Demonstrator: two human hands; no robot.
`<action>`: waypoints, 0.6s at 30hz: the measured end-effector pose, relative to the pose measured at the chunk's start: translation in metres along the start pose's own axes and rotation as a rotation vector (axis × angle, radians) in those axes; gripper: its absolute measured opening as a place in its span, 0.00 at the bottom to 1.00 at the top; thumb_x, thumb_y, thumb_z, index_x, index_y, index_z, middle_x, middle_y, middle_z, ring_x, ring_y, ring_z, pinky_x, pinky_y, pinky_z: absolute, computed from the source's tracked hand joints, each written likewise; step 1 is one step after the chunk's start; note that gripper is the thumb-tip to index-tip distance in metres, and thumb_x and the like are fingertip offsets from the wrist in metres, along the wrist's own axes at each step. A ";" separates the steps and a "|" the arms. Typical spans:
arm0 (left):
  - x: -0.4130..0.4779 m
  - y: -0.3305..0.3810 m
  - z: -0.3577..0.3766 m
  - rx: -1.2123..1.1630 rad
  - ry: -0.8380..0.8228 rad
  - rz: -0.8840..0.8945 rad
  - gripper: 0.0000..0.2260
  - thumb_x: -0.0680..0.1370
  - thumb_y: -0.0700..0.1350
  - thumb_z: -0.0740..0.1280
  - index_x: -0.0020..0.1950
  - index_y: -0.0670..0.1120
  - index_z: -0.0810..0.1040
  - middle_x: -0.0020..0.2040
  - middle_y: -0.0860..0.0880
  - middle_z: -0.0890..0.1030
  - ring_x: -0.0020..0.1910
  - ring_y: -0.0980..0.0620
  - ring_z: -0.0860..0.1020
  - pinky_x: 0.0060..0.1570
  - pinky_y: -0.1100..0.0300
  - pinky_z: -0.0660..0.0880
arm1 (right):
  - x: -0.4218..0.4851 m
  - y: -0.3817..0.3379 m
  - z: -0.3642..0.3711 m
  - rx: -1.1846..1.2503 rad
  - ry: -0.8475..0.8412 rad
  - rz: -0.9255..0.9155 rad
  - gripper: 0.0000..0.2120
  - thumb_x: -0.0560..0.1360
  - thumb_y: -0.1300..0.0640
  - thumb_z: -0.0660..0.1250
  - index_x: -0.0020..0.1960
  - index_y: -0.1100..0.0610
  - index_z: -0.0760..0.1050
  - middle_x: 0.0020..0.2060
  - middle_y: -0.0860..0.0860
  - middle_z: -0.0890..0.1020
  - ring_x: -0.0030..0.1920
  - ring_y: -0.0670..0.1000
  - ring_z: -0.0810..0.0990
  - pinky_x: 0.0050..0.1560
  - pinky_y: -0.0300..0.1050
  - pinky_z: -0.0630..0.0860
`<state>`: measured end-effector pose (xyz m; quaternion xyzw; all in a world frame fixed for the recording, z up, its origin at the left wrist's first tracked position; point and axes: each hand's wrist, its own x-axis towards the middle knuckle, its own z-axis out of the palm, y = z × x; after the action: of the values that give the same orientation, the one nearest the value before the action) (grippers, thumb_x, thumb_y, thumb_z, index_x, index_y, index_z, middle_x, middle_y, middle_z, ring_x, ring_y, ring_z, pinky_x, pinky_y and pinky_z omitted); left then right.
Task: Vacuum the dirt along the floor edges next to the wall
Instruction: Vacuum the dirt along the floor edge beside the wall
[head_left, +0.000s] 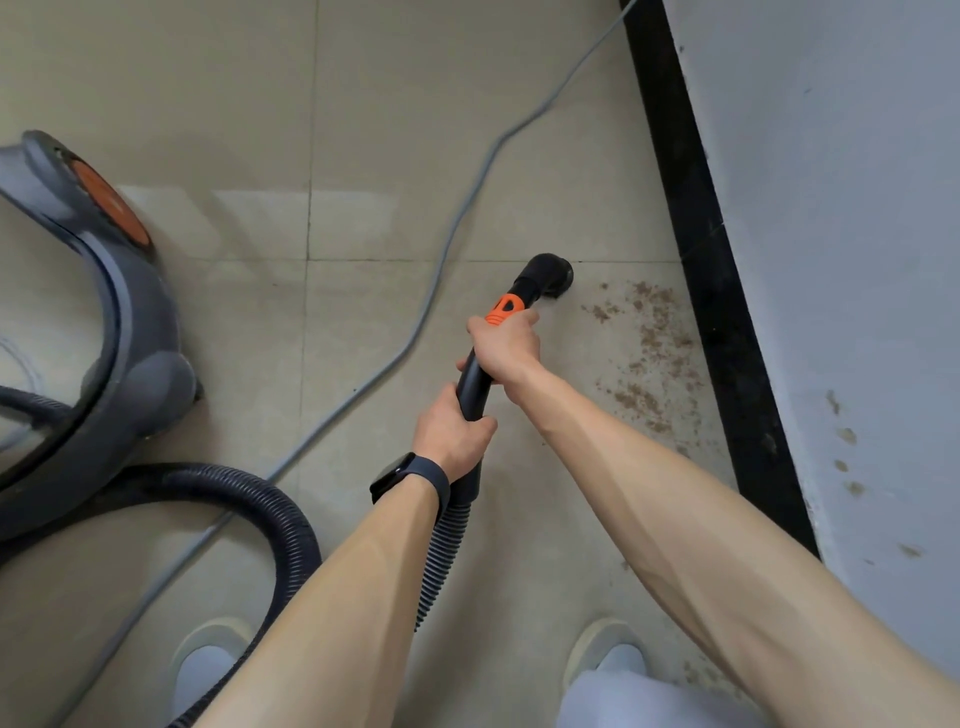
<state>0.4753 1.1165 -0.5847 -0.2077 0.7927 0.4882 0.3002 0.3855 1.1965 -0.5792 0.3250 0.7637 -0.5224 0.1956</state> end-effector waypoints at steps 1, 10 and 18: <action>0.001 0.001 0.003 0.001 -0.001 0.004 0.13 0.72 0.44 0.67 0.55 0.51 0.70 0.46 0.43 0.82 0.44 0.41 0.83 0.48 0.46 0.81 | 0.001 0.001 -0.003 0.005 0.006 0.002 0.16 0.80 0.58 0.63 0.61 0.58 0.58 0.57 0.60 0.77 0.30 0.55 0.84 0.35 0.48 0.84; 0.011 0.016 0.029 0.043 -0.069 0.032 0.16 0.71 0.45 0.68 0.57 0.48 0.70 0.46 0.44 0.81 0.44 0.42 0.82 0.47 0.47 0.81 | 0.016 0.006 -0.034 0.012 0.030 0.016 0.17 0.80 0.57 0.63 0.63 0.58 0.59 0.53 0.58 0.79 0.27 0.52 0.84 0.27 0.42 0.79; 0.041 0.059 -0.006 -0.419 -0.113 -0.235 0.15 0.80 0.54 0.60 0.59 0.47 0.76 0.61 0.46 0.80 0.60 0.46 0.76 0.61 0.48 0.69 | 0.025 0.027 -0.062 0.044 -0.068 0.021 0.24 0.80 0.52 0.68 0.67 0.57 0.57 0.53 0.58 0.81 0.33 0.54 0.87 0.38 0.50 0.85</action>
<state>0.4066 1.1351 -0.5724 -0.3284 0.6265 0.6145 0.3493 0.3890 1.2678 -0.5895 0.3192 0.7416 -0.5476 0.2198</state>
